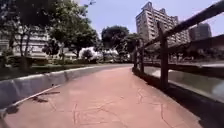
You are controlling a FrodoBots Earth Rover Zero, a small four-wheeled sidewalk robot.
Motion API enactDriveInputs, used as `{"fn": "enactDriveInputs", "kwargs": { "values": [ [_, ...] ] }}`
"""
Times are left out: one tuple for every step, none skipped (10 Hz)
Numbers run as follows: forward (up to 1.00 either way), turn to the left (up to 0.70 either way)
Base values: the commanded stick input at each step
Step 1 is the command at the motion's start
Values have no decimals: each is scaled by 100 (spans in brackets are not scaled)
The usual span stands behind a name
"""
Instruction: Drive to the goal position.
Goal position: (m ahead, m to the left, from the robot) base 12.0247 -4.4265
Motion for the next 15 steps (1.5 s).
{"fn": "enactDriveInputs", "kwargs": {
  "values": [
    [100,1],
    [100,1],
    [100,8],
    [100,18],
    [100,3],
    [100,1],
    [100,1],
    [100,1],
    [100,1],
    [100,1],
    [100,1],
    [100,1],
    [100,1],
    [100,1],
    [100,1]
  ]
}}
